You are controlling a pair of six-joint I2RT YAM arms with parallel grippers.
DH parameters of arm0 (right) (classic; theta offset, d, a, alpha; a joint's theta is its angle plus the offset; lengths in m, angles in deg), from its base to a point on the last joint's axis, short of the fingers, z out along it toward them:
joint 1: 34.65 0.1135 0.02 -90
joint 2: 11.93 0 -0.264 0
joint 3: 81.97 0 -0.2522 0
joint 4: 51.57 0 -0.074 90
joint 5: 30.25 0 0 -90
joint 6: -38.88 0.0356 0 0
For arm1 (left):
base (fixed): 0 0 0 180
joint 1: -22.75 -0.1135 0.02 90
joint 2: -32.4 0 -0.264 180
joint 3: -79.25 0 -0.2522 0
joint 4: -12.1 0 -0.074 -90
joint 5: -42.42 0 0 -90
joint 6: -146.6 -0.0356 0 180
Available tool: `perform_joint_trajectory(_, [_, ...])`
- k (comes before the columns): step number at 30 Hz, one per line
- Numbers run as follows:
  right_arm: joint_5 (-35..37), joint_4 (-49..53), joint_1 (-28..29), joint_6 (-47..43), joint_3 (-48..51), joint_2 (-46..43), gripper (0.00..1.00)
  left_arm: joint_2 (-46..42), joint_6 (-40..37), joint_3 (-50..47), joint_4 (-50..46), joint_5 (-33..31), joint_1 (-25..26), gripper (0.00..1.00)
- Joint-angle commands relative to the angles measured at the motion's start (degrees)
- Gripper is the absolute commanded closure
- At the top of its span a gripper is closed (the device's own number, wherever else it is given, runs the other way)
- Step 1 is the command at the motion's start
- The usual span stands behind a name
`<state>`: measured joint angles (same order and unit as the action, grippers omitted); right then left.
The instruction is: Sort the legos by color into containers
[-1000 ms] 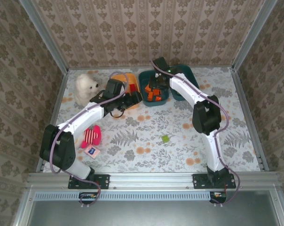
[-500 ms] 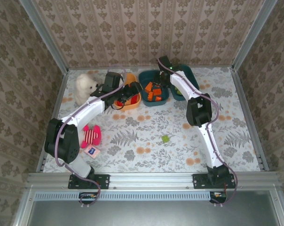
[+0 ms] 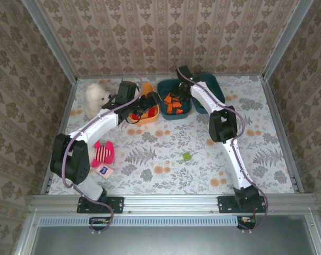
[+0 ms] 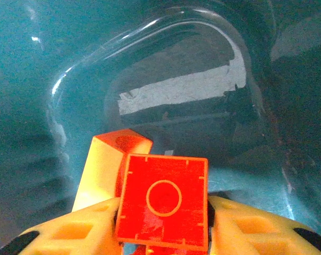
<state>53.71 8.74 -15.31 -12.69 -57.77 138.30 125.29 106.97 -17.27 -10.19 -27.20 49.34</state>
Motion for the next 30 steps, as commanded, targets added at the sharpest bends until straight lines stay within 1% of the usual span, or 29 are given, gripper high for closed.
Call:
perform_joint_trajectory(1, [-0.7, 0.4, 0.1, 0.5, -2.0, -1.2, 0.54, -3.1, 0.0, -1.1, -0.1, 0.1, 0.0, 0.21])
perform_joint_trajectory(8, [0.9, 1.0, 0.7, -1.7, -0.2, -9.0, 0.49, -5.7, 0.1, -3.5, -0.5, -0.8, 0.3, 0.21])
perform_joint_trajectory(11, [2.1, -0.3, 1.9, -3.1, 6.7, -16.0, 0.5, -7.5, -0.2, -5.0, -1.6, -1.2, 1.0, 0.21])
perform_joint_trajectory(14, [3.5, -4.4, 4.4, -5.5, 20.7, -26.4, 0.49, -10.3, -1.9, -7.4, -4.0, -1.4, 2.2, 0.21])
perform_joint_trajectory(16, [5.1, -7.0, 6.6, -7.4, 32.6, -34.6, 0.46, -13.3, -3.3, -10.1, -6.4, -1.5, 3.5, 0.21])
perform_joint_trajectory(20, [7.5, -9.0, 11.2, -9.4, 55.3, -49.0, 0.38, -21.2, -4.3, -18.0, -9.6, -1.2, 6.3, 0.21])
perform_joint_trajectory(22, [8.2, -8.8, 13.9, -9.8, 66.0, -56.4, 0.32, -26.7, -4.4, -22.9, -10.7, -1.3, 7.7, 0.21])
perform_joint_trajectory(25, [9.4, -6.8, 19.0, -10.5, 77.4, -63.9, 0.26, -34.7, -3.6, -29.1, -13.1, -1.7, 8.9, 0.2])
perform_joint_trajectory(28, [9.2, -5.6, 22.9, -9.6, 84.7, -68.2, 0.21, -41.4, -1.7, -34.3, -14.7, -2.4, 9.0, 0.19])
perform_joint_trajectory(30, [7.8, -5.6, 23.7, -9.1, 87.3, -68.7, 0.19, -45.0, -0.9, -36.0, -15.7, -3.1, 9.0, 0.18])
